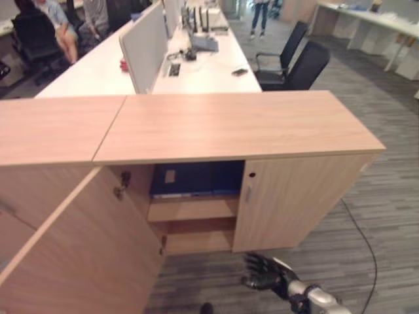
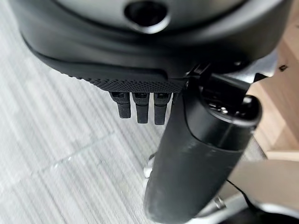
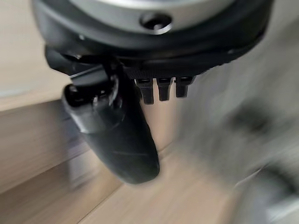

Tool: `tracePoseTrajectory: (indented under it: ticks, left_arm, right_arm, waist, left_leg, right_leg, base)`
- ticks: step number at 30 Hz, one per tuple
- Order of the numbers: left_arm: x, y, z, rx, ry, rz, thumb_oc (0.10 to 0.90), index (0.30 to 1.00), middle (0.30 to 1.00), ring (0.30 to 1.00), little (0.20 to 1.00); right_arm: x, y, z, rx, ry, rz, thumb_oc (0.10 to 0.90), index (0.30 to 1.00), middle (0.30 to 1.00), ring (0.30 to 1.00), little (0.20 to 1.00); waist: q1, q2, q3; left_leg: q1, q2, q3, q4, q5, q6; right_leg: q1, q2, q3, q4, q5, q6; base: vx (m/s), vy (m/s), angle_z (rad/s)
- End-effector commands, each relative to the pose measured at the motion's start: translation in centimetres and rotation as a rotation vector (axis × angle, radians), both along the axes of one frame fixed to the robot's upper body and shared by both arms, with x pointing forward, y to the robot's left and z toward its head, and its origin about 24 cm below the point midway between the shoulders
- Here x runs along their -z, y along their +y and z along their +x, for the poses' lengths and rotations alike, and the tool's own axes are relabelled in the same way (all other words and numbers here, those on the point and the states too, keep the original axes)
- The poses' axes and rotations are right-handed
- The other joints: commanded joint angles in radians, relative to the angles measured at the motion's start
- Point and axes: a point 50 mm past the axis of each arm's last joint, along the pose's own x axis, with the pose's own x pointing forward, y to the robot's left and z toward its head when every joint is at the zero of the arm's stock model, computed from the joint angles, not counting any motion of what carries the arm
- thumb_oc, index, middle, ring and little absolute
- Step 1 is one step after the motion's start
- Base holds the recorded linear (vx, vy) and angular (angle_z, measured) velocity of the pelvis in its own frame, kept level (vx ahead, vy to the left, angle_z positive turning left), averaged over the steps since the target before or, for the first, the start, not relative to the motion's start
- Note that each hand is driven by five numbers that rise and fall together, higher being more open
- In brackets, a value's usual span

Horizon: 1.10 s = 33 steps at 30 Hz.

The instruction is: Put the empty folder in the office cabinet

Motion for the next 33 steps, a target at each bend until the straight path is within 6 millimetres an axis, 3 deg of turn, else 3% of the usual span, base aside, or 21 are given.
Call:
tracePoseTrajectory:
  ticks: [1,3,4,6,7,8,9,11,14,15,16,18,21,26,32,33]
  left_arm:
    - [0.0,-0.2,0.7,-0.155,-0.045,-0.01,0.8,0.9,0.9,0.9,0.9]
    - [0.0,-0.2,1.0,-0.192,-0.054,-0.009,0.8,0.9,0.9,0.9,0.9]
    - [-0.2,0.2,1.7,-0.269,-0.075,-0.02,0.8,0.9,0.9,0.9,0.9]
    - [-0.2,0.1,2.1,-0.31,-0.083,-0.033,0.8,0.9,0.9,0.9,0.9]
    - [-0.2,0.1,2.2,-0.31,-0.083,-0.033,0.8,0.9,0.9,0.9,0.9]
    - [-0.3,0.4,2.3,-0.361,-0.091,-0.04,0.8,0.9,0.9,0.9,0.9]
    - [-0.3,0.4,2.3,-0.361,-0.091,-0.04,0.8,0.9,0.9,0.9,0.9]
    - [-0.3,0.4,2.6,-0.442,-0.114,-0.072,0.8,0.9,0.9,0.9,0.9]
    - [-0.2,-0.1,2.8,-0.497,-0.127,-0.104,0.8,0.9,0.9,0.9,0.9]
    - [-0.2,-0.8,3.0,-0.577,-0.145,-0.147,0.8,0.9,0.9,0.9,0.9]
    - [-0.2,-0.8,3.1,-0.577,-0.145,-0.148,0.8,0.9,0.9,0.9,0.9]
    - [-0.1,-0.9,3.1,-0.733,-0.175,-0.2,0.8,0.9,0.9,0.9,0.9]
    - [-0.1,-0.9,2.8,-0.864,-0.193,-0.221,0.8,0.9,0.9,0.9,0.9]
    - [-0.4,0.2,3.2,-0.957,-0.247,-0.2,0.8,0.9,0.9,0.9,0.9]
    - [-2.2,5.6,3.7,-1.028,-0.39,-0.007,0.8,0.9,0.9,0.9,0.9]
    - [-3.1,7.9,3.3,-1.027,-0.425,0.067,0.8,0.9,0.9,0.9,0.9]
  right_arm:
    - [0.8,0.5,0.2,-0.01,0.025,-0.134,0.8,0.9,0.9,0.9,0.9]
    - [1.4,0.3,-0.7,0.005,0.08,-0.164,0.8,0.9,0.9,0.9,0.9]
    - [2.3,-0.9,-2.8,0.078,0.193,-0.217,0.8,0.9,0.9,0.9,0.9]
    - [2.8,-1.6,-5.0,0.101,0.286,-0.252,0.8,0.9,0.9,0.9,0.9]
    - [2.8,-1.6,-5.0,0.101,0.285,-0.252,0.8,0.9,0.9,0.9,0.9]
    - [3.1,-2.2,-7.1,0.088,0.354,-0.286,0.8,0.9,0.9,0.9,0.9]
    - [3.1,-2.2,-7.1,0.088,0.354,-0.286,0.8,0.9,0.9,0.9,0.9]
    - [3.2,-2.9,-9.0,0.095,0.408,-0.312,0.8,0.9,0.9,0.9,0.9]
    - [3.1,-3.2,-9.3,0.106,0.414,-0.319,0.8,0.9,0.9,0.9,0.9]
    - [3.0,-3.7,-9.3,0.136,0.41,-0.329,0.8,0.9,0.9,0.9,0.9]
    - [3.0,-3.7,-9.3,0.136,0.41,-0.329,0.8,0.9,0.9,0.9,0.9]
    - [2.9,-3.7,-7.9,0.183,0.375,-0.314,0.8,0.9,0.9,0.9,0.9]
    - [2.9,-3.4,-7.2,0.209,0.353,-0.295,0.8,0.9,0.9,0.9,0.9]
    - [2.9,-3.1,-7.4,0.213,0.349,-0.286,0.8,0.9,0.9,0.9,0.9]
    - [2.6,-4.6,-8.0,0.297,0.335,-0.321,0.8,0.9,0.9,0.9,0.9]
    - [2.5,-5.1,-8.3,0.329,0.338,-0.325,0.8,0.9,0.9,0.9,0.9]
  waist:
    - [0.01,-0.028,-0.021]
    - [0.011,-0.028,-0.023]
    - [0.017,-0.025,-0.024]
    - [0.027,-0.024,-0.019]
    - [0.025,-0.024,-0.018]
    - [0.032,-0.024,-0.015]
    - [0.029,-0.023,-0.014]
    - [0.041,-0.017,0.001]
    - [0.041,-0.018,0.021]
    - [0.038,-0.021,0.049]
    - [0.037,-0.021,0.047]
    - [0.03,-0.027,0.054]
    - [0.03,-0.032,0.053]
    - [0.03,-0.031,0.041]
    - [0.038,0.016,0.02]
    - [0.042,0.03,0.008]
  left_leg:
    - [0.049,-0.003,-0.027,-0.002,-0.129,-0.065]
    - [0.045,0.006,-0.039,-0.002,-0.128,-0.074]
    - [0.047,0.024,-0.066,-0.002,-0.123,-0.089]
    - [0.047,0.047,-0.103,-0.001,-0.111,-0.109]
    - [0.047,0.047,-0.105,-0.001,-0.111,-0.109]
    - [0.042,0.069,-0.145,0.006,-0.1,-0.126]
    - [0.043,0.069,-0.148,0.007,-0.1,-0.127]
    - [0.026,0.093,-0.186,0.027,-0.08,-0.151]
    - [-0.005,0.097,-0.174,0.057,-0.07,-0.153]
    - [-0.045,0.108,-0.038,0.105,-0.072,-0.118]
    - [-0.049,0.107,-0.039,0.105,-0.071,-0.118]
    - [-0.069,0.127,0.16,0.197,-0.12,-0.092]
    - [-0.05,0.126,0.211,0.249,-0.163,-0.085]
    - [0.014,0.162,0.228,0.2,-0.152,-0.094]
    - [0.08,0.256,0.285,0.022,-0.026,-0.164]
    - [0.087,0.26,0.303,-0.002,-0.022,-0.168]
  right_leg:
    - [-0.032,-0.018,-0.065,-0.048,0.016,0.024]
    - [-0.027,-0.008,-0.078,-0.059,0.012,0.018]
    - [-0.012,0.011,-0.101,-0.07,-0.001,0.003]
    - [-0.001,0.034,-0.13,-0.068,-0.018,-0.014]
    - [0.0,0.034,-0.132,-0.068,-0.018,-0.014]
    - [0.019,0.057,-0.167,-0.072,-0.034,-0.031]
    - [0.021,0.057,-0.17,-0.072,-0.035,-0.032]
    - [0.045,0.084,-0.225,-0.076,-0.054,-0.053]
    - [0.062,0.087,-0.272,-0.082,-0.062,-0.06]
    - [0.079,0.08,-0.312,-0.083,-0.068,-0.065]
    - [0.076,0.079,-0.313,-0.083,-0.067,-0.064]
    - [0.066,0.07,-0.356,-0.079,-0.062,-0.074]
    - [0.067,0.066,-0.394,-0.083,-0.062,-0.088]
    - [0.072,0.062,-0.46,-0.088,-0.06,-0.092]
    - [0.103,0.038,-0.57,-0.114,-0.058,-0.075]
    - [0.112,0.028,-0.592,-0.119,-0.045,-0.065]
  base:
    - [0.06,-0.276,0.69]
    - [0.08,-0.223,0.47]
    - [0.11,-0.289,0.41]
    - [0.08,-0.282,0.36]
    - [0.07,-0.292,0.63]
    - [0.05,-0.211,0.68]
    - [0.07,-0.306,0.62]
    - [0.03,-0.239,0.69]
    - [-0.04,-0.176,0.72]
    - [-0.07,-0.06,0.78]
    - [-0.11,-0.098,1.1]
    - [-0.1,-0.059,0.96]
    - [-0.05,-0.032,0.52]
    - [0.01,0.003,0.62]
    - [0.02,0.128,0.98]
    - [0.1,0.214,0.89]
